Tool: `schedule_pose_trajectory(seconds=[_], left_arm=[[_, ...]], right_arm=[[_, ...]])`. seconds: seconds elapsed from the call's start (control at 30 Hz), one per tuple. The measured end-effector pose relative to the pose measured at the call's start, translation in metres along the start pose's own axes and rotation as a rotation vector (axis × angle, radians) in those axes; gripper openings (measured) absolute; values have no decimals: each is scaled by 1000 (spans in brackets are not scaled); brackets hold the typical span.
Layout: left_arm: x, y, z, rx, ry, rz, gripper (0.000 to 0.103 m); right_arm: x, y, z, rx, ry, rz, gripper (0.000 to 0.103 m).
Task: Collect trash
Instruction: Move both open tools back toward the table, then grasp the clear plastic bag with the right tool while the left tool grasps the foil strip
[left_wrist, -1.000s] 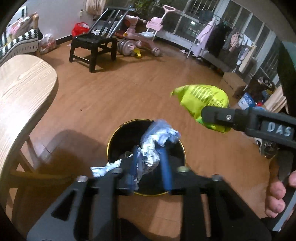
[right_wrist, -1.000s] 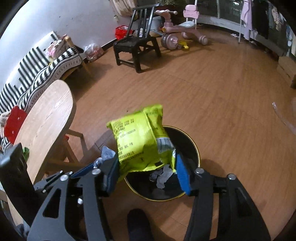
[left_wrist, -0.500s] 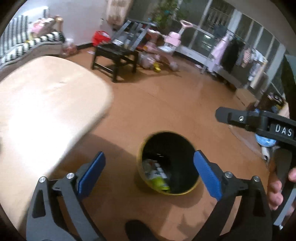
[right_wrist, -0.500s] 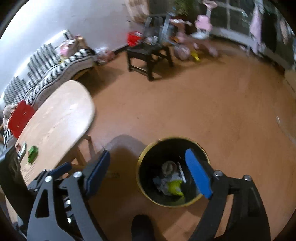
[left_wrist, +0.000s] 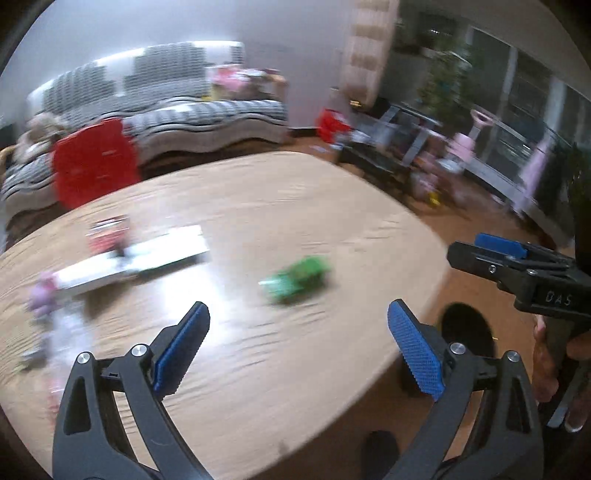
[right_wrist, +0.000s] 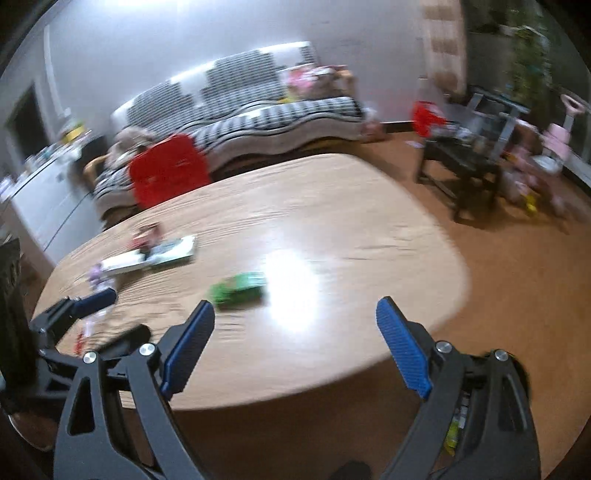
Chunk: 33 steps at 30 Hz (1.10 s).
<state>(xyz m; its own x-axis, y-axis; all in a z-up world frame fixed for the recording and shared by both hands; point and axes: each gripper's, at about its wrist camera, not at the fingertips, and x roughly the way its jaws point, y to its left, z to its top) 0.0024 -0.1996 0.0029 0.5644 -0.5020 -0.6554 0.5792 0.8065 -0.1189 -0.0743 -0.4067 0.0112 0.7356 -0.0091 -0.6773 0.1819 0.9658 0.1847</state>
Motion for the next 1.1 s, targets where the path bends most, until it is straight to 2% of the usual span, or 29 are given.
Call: schedule_pose_trajectory(seconds=[0.23, 0.37, 0.5, 0.83, 0.97, 1.1], left_arm=[[-64, 126, -24, -128, -39, 192, 94], [-88, 176, -42, -169, -46, 262, 94], [-97, 207, -60, -172, -28, 307, 94], [-84, 258, -79, -131, 25, 341, 94], [-67, 279, -86, -168, 60, 323, 94], [-55, 292, -90, -179, 81, 322, 94]], right_arm=[[45, 105, 16, -114, 34, 121, 86], [63, 150, 11, -169, 66, 153, 86], [79, 184, 5, -216, 92, 187, 86], [118, 240, -8, -269, 160, 282, 86], [141, 264, -17, -289, 211, 315, 86], [162, 283, -23, -316, 246, 311, 86]])
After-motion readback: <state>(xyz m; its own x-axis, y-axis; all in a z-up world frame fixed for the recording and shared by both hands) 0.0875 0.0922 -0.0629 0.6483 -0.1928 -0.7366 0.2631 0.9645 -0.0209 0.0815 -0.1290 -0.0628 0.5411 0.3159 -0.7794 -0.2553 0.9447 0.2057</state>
